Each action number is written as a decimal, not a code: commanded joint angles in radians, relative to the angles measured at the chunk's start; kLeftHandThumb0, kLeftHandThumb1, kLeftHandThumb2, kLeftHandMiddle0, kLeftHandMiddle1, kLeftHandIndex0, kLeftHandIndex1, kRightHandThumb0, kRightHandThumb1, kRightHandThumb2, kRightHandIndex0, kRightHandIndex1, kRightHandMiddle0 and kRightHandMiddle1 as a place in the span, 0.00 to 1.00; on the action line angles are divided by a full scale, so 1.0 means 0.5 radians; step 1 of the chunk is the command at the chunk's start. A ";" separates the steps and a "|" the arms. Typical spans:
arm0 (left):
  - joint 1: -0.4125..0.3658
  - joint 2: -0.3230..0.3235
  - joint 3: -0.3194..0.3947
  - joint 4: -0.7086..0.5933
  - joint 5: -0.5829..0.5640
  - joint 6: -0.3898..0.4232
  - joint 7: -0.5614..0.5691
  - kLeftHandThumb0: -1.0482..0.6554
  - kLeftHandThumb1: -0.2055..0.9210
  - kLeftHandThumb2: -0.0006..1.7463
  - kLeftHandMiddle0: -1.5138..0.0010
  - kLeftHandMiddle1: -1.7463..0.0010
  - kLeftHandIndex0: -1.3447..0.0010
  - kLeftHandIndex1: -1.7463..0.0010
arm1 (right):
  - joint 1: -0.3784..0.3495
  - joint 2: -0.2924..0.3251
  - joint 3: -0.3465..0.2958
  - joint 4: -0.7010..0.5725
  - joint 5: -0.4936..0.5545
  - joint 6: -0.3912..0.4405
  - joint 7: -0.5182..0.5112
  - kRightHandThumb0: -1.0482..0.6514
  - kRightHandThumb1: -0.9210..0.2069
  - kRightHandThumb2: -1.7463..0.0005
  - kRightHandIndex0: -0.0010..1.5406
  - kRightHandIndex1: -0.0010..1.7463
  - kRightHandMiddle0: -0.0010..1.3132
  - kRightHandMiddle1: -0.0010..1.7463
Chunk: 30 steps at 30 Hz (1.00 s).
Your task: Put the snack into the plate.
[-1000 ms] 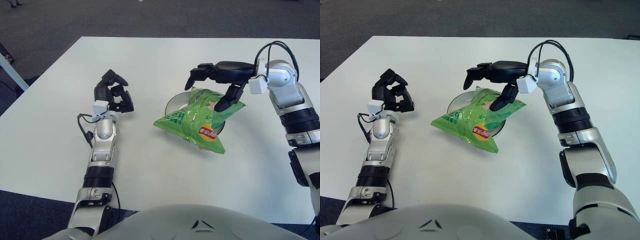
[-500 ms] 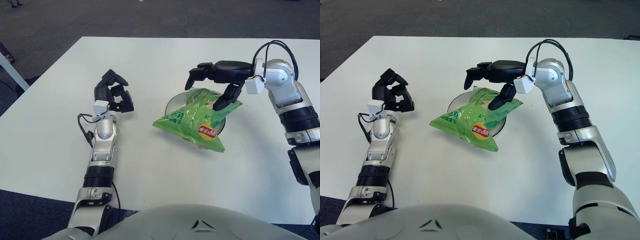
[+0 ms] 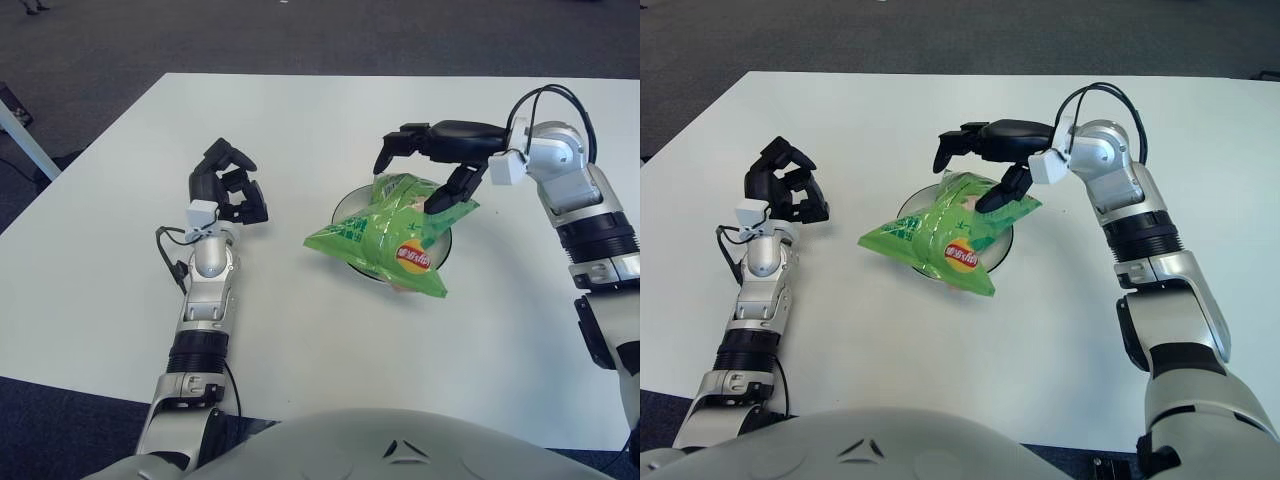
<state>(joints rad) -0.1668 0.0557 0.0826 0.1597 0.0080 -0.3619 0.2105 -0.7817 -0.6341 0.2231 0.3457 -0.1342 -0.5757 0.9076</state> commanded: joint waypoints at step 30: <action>0.310 -0.114 -0.005 0.296 -0.060 0.028 -0.088 0.27 0.24 0.93 0.13 0.00 0.39 0.00 | -0.171 -0.164 -0.483 -0.061 0.491 0.865 0.028 0.29 0.32 0.41 0.03 0.57 0.00 0.73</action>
<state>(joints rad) -0.1690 0.0569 0.0884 0.1708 -0.0085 -0.3594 0.1784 -0.8313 -0.6983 0.0054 0.3127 0.0152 -0.2424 0.8358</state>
